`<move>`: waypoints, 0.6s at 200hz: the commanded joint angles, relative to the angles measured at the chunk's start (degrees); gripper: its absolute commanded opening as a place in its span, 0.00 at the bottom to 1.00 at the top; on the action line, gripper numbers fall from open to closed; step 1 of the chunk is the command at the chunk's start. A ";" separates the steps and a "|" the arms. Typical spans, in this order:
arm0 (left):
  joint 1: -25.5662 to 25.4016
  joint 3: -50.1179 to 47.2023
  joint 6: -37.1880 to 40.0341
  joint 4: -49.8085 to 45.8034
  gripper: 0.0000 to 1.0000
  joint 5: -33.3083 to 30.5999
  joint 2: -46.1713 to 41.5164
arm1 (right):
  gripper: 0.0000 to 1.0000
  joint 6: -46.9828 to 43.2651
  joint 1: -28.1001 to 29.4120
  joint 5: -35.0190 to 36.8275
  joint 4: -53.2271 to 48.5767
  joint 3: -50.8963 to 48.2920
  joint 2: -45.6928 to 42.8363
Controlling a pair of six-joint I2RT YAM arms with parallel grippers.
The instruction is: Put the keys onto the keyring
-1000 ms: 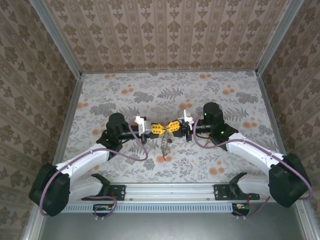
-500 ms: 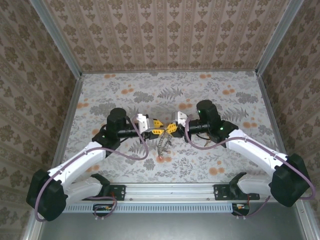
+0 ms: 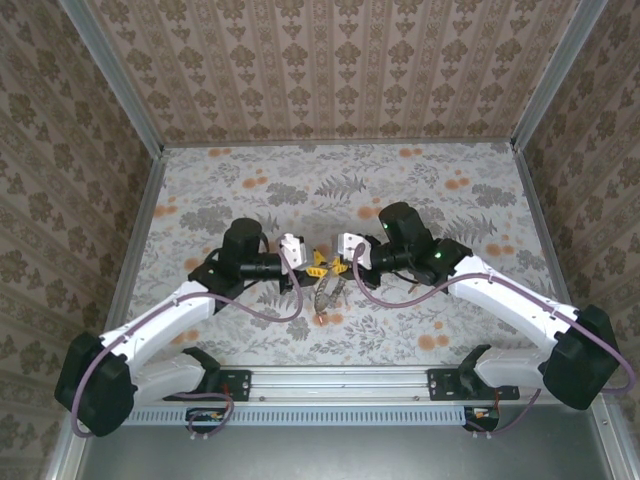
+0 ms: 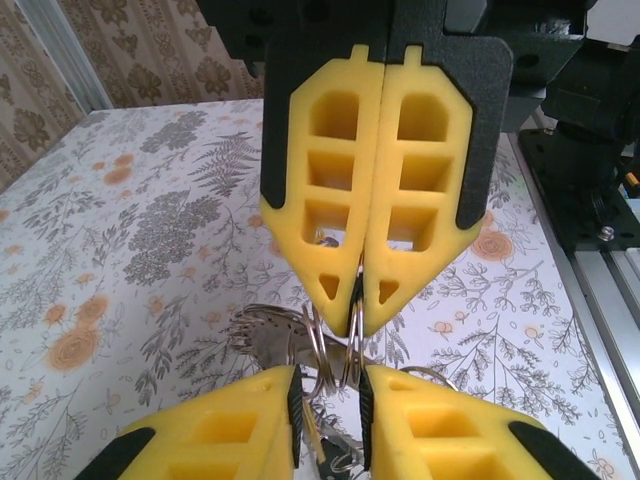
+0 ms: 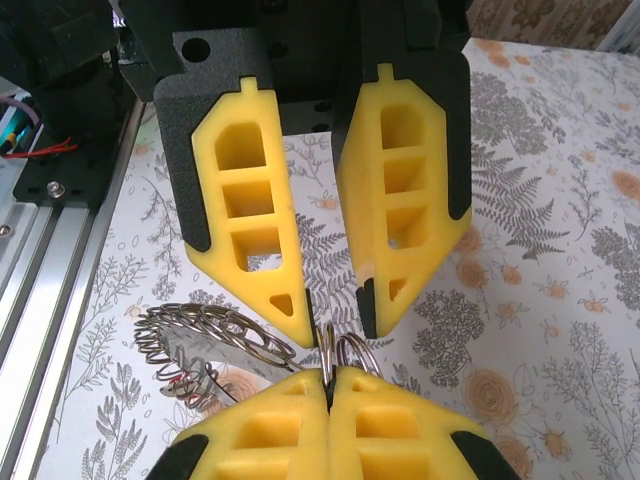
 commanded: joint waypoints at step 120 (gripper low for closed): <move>0.44 -0.34 -2.79 9.38 0.00 4.63 -0.16 | 0.21 6.66 -4.66 -11.09 12.81 -4.72 -2.27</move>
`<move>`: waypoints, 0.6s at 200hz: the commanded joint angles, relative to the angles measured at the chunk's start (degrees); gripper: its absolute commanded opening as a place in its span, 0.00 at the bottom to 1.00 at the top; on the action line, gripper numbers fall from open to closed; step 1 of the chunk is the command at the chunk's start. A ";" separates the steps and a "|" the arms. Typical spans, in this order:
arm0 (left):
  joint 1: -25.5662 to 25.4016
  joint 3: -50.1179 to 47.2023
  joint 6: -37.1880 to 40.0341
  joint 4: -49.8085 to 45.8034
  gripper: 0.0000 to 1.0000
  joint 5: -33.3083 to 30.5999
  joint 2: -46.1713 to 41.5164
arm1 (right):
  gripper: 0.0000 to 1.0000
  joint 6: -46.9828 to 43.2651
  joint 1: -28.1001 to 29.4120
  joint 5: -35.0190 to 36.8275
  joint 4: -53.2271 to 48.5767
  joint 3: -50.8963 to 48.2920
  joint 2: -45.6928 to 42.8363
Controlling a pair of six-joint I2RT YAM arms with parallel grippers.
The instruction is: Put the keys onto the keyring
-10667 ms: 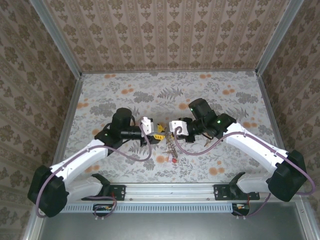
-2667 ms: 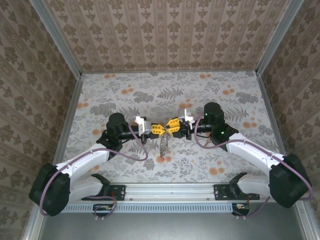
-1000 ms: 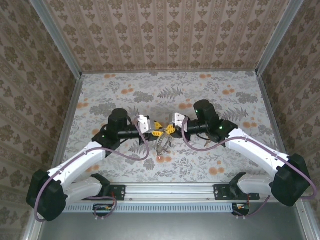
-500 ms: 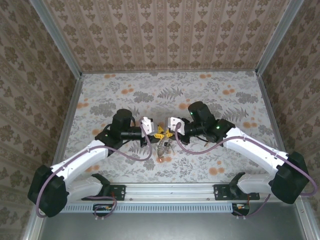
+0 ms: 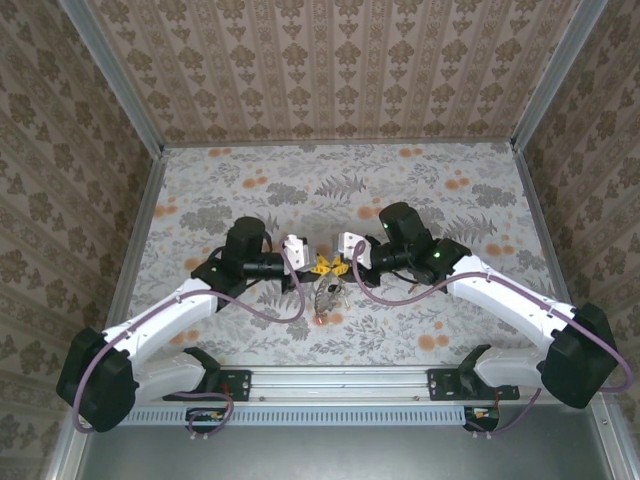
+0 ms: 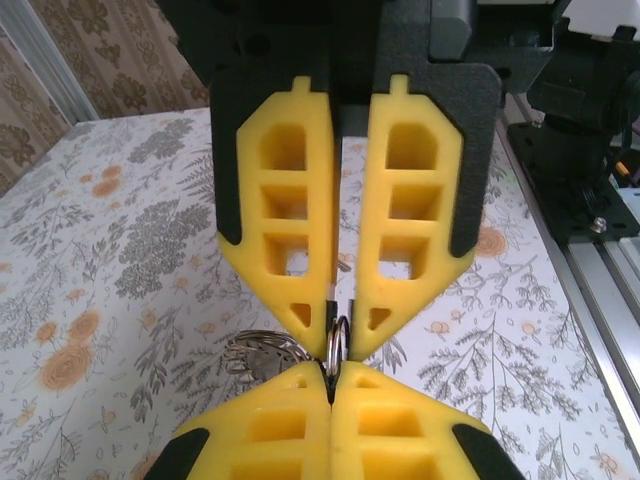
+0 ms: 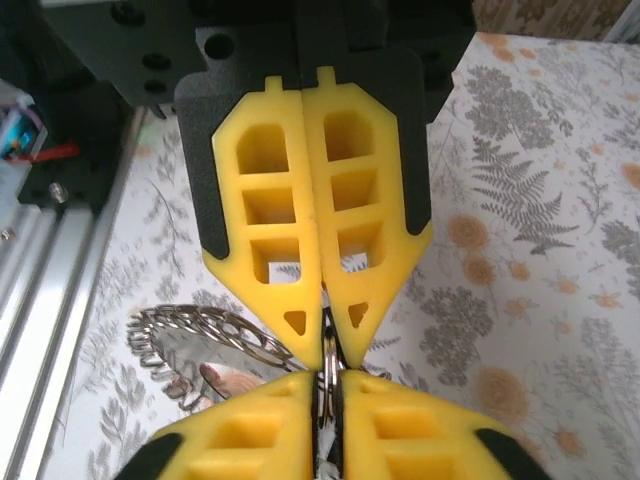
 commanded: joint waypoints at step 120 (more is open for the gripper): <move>3.07 -7.25 -19.00 34.83 0.00 6.87 2.11 | 0.20 17.33 -6.32 -15.65 27.14 -8.24 -0.27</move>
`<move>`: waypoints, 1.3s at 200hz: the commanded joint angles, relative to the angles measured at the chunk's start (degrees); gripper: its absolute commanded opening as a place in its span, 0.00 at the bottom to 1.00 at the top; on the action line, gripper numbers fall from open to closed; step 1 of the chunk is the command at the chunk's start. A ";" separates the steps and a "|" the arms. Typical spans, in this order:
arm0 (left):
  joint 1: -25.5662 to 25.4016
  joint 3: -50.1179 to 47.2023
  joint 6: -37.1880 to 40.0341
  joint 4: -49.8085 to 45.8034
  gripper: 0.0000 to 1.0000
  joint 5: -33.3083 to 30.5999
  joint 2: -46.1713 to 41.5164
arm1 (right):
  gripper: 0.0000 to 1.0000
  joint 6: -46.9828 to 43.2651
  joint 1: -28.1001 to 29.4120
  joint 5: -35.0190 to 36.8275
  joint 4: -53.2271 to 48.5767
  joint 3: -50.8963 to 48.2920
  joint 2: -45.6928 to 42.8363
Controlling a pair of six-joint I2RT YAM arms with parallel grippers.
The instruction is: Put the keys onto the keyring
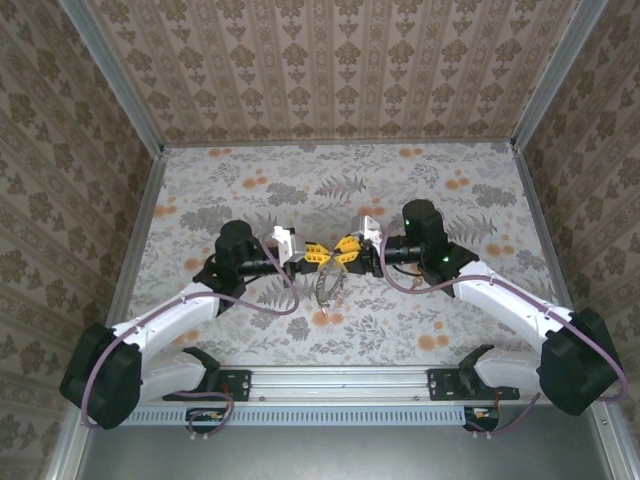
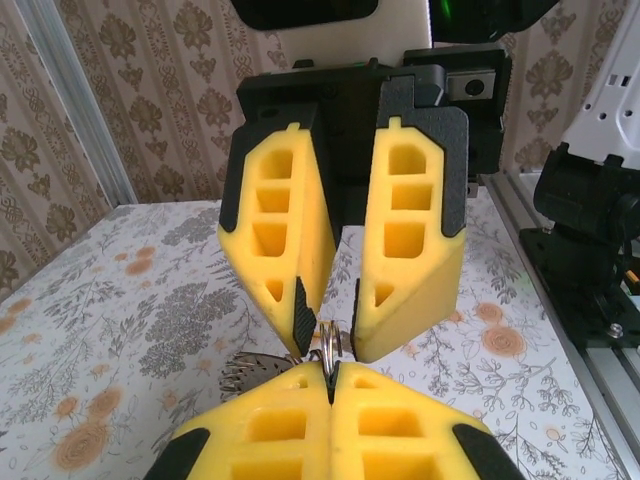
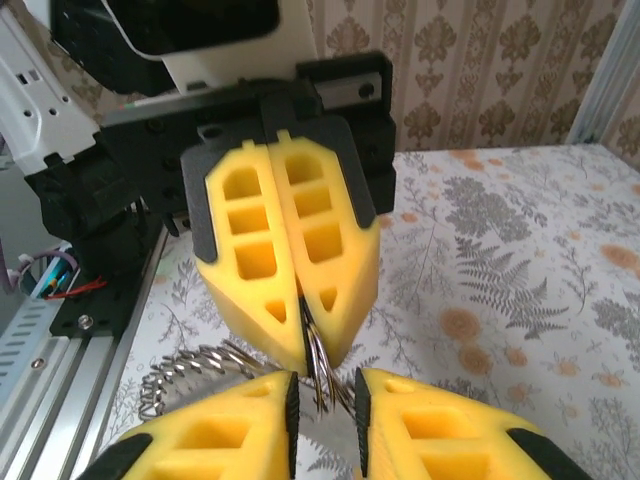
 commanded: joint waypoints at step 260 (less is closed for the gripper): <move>-0.30 -1.71 -4.79 12.57 0.00 -0.76 1.48 | 0.24 6.57 0.01 -3.83 11.20 -3.75 1.01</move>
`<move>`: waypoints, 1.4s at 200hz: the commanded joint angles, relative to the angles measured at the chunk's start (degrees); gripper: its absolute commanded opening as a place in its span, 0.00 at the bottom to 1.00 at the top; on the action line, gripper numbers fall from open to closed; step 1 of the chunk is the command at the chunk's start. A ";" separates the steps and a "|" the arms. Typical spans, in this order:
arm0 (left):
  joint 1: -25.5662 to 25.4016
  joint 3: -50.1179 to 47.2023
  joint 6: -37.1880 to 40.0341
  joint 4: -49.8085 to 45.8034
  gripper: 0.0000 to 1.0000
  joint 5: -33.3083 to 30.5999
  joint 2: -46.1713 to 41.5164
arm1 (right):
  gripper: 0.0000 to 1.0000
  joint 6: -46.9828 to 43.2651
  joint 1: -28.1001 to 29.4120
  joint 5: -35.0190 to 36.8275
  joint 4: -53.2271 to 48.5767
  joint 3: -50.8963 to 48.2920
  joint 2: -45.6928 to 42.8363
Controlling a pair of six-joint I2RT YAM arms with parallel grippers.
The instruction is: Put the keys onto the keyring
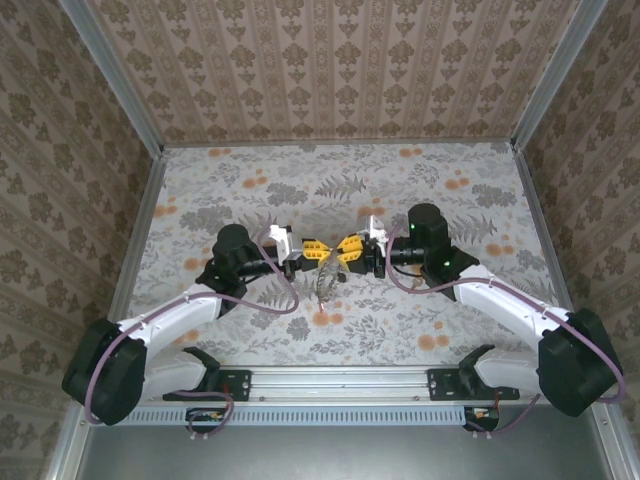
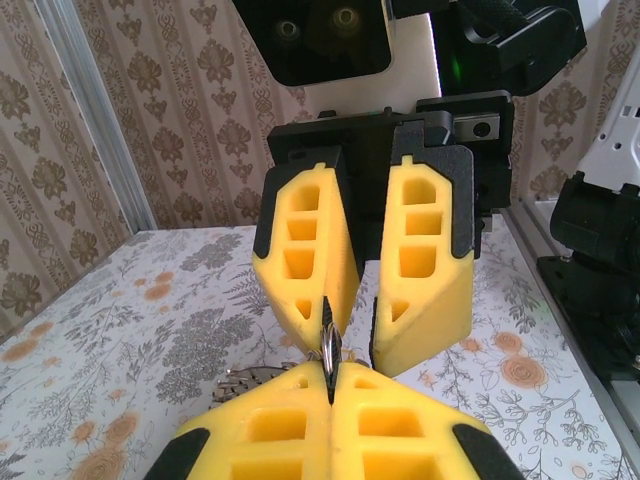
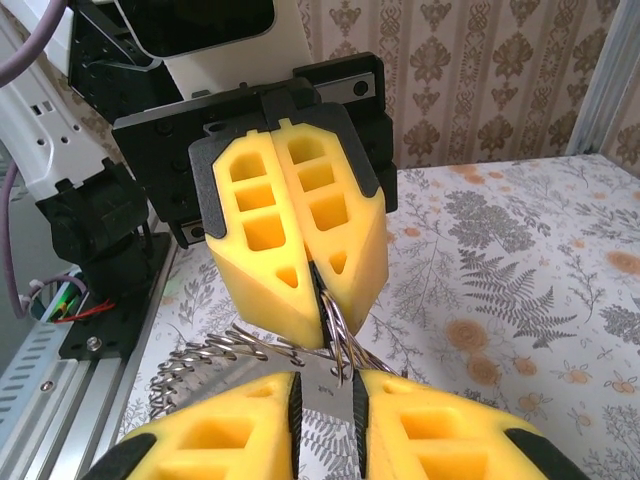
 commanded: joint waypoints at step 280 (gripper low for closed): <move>1.70 3.64 6.13 -30.23 0.36 -0.70 -5.10 | 0.00 -29.20 9.17 31.82 -44.99 18.52 4.60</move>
